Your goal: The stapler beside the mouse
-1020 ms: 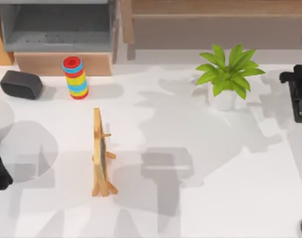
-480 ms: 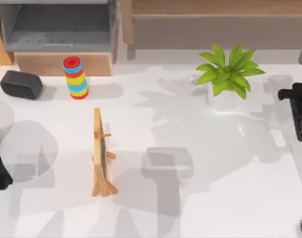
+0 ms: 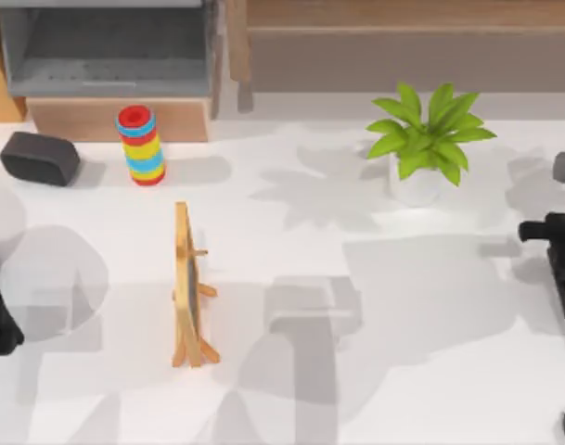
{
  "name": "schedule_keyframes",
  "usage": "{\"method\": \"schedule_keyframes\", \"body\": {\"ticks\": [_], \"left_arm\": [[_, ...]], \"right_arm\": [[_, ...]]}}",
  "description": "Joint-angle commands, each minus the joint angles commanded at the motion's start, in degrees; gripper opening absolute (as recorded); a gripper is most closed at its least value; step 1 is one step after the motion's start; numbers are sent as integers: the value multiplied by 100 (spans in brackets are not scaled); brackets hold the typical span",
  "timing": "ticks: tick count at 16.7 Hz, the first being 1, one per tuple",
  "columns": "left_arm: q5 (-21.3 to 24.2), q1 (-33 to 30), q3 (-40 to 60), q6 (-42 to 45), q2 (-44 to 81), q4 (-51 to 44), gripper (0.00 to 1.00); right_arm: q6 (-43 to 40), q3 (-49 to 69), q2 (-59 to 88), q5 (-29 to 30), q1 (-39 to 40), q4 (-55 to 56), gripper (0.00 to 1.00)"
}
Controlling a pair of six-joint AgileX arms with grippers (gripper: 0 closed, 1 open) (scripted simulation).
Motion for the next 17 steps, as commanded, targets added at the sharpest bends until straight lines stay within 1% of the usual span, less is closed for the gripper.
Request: {"method": "schedule_keyframes", "body": {"ticks": [3, 16, 17], "left_arm": [[0, 0, 0, 0, 0, 0, 100], [0, 0, 0, 0, 0, 0, 100], [0, 0, 0, 0, 0, 0, 100]], "right_arm": [[0, 0, 0, 0, 0, 0, 0], [0, 0, 0, 0, 0, 0, 98], [0, 0, 0, 0, 0, 0, 100]]}}
